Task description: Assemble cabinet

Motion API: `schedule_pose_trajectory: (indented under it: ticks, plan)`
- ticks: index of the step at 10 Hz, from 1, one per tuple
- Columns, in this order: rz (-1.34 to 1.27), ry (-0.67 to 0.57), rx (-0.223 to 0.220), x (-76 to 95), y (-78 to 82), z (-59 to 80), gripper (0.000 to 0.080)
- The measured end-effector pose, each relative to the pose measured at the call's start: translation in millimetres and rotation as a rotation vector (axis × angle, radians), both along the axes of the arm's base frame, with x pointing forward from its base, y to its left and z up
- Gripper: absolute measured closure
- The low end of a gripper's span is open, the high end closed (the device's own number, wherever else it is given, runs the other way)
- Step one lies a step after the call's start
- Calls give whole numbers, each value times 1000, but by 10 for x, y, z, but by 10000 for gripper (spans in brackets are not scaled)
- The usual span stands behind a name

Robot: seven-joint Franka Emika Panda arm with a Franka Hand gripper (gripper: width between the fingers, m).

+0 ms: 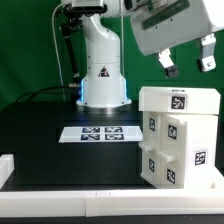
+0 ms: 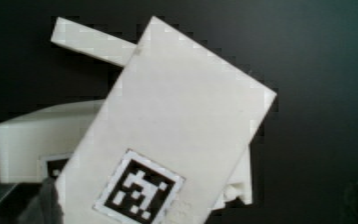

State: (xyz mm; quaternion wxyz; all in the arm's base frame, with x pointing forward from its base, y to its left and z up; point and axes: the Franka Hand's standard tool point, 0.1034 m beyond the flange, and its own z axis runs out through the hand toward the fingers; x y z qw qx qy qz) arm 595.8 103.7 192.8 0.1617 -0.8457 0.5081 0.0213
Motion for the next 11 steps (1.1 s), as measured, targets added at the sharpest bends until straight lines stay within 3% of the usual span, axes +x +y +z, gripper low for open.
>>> schedule_pose_trajectory:
  ticks: [5, 8, 11]
  plan:
    - [336, -89, -47, 14, 6, -19, 2]
    - [819, -203, -171, 8, 4, -25, 2]
    - [1195, -238, -240, 12, 49, -14, 2]
